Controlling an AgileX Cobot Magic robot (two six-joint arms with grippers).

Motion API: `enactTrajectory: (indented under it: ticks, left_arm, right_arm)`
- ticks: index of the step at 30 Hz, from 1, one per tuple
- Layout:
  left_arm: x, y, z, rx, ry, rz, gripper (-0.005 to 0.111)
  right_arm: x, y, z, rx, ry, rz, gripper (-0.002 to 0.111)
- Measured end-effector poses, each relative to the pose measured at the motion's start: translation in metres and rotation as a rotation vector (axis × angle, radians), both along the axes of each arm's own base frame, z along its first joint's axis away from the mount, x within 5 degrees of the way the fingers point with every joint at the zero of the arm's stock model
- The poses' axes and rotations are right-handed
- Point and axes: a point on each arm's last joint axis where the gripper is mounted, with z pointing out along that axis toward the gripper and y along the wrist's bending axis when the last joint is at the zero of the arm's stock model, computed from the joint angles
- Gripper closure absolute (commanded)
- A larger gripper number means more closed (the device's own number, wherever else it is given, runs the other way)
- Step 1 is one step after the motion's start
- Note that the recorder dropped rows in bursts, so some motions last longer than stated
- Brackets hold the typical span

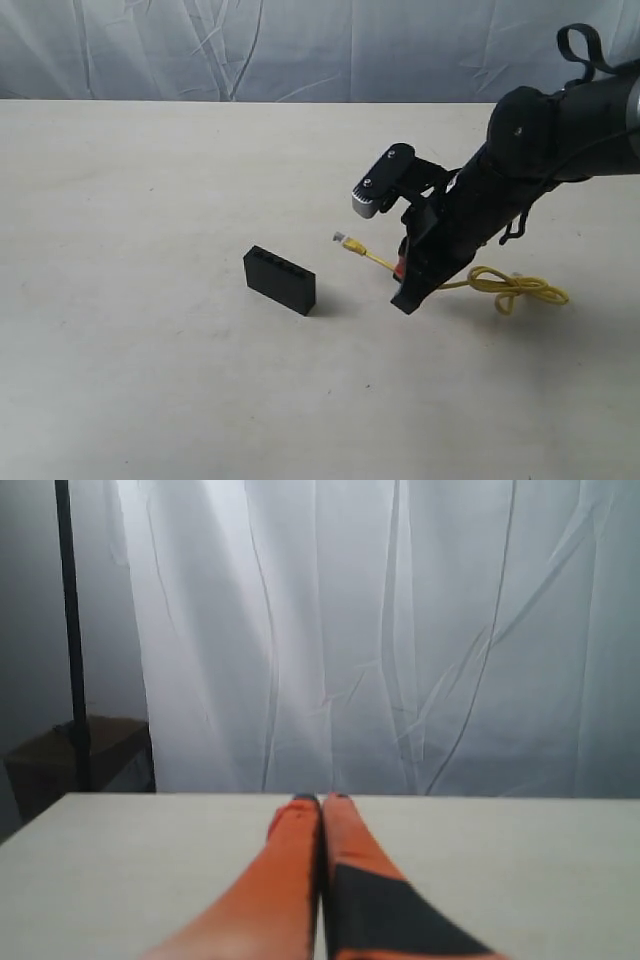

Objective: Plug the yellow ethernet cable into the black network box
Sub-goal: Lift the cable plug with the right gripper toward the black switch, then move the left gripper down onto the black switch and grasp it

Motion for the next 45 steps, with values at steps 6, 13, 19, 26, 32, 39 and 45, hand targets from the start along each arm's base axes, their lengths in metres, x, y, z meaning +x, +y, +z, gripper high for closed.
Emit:
enactTrajectory:
  ticks: [6,13,19,26,32,39,45]
  left_arm:
    - [-0.001,0.0,0.017,-0.082,-0.051,-0.007,0.107]
    - [0.033,-0.001,0.078,0.002,0.226,-0.009,0.107]
    - [0.121,-0.009,0.09,0.144,0.677,-0.143,0.107]
    - [0.22,-0.042,0.042,0.306,0.96,-0.545,0.107]
    - [0.268,-0.088,0.001,0.612,0.963,-0.864,0.107]
    - [0.294,-0.123,-0.034,0.787,0.837,-1.202,0.107]
    - [0.294,-0.131,-0.042,0.914,0.679,-1.381,0.098]
  right_arm:
    - [0.011,-0.021,0.0,0.004,0.006,-0.096,0.109]
    - [0.014,-0.023,0.001,0.037,0.011,-0.147,0.109]
    - [0.014,-0.023,0.001,0.041,0.008,-0.152,0.109]
    - [0.014,-0.023,0.001,0.041,0.007,-0.152,0.109]
    - [0.014,-0.023,0.001,0.041,0.007,-0.152,0.109]
    - [0.014,-0.023,0.001,0.041,0.007,-0.152,0.109]
    - [0.015,-0.023,0.0,0.039,0.009,-0.153,0.109]
